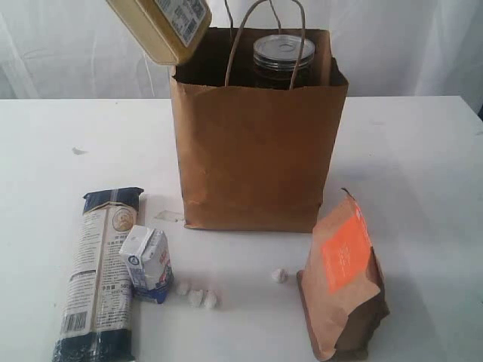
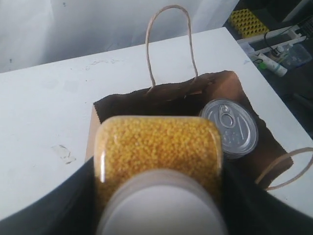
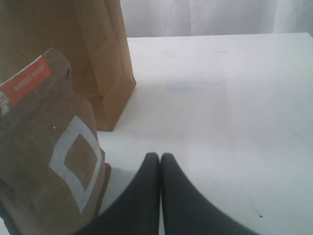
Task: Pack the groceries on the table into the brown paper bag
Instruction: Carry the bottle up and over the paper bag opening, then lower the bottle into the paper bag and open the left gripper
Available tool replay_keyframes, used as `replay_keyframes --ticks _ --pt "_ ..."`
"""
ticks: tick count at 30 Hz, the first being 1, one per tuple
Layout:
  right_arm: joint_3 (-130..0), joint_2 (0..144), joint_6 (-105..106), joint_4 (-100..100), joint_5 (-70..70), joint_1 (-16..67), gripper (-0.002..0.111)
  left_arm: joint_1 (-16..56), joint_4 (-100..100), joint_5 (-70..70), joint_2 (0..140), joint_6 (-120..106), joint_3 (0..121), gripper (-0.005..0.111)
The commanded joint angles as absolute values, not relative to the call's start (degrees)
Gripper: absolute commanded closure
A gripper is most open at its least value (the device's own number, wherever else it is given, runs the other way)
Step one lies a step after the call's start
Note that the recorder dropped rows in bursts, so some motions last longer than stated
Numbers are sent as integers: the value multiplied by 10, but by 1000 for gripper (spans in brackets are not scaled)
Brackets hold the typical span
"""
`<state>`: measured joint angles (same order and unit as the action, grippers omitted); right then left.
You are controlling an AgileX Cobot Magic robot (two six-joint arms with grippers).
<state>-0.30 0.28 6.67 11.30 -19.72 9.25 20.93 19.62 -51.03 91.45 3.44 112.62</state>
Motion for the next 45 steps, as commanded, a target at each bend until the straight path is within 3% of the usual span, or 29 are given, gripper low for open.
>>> replay_keyframes --ticks 1,15,45 --pt "0 0 67 111 -196 89 108 207 249 -452 909 27 1141 107" --pt "0 0 67 111 -196 89 108 220 280 -459 946 12 1155 107" --pt "0 0 44 111 -196 89 108 304 105 -505 1037 24 1155 107"
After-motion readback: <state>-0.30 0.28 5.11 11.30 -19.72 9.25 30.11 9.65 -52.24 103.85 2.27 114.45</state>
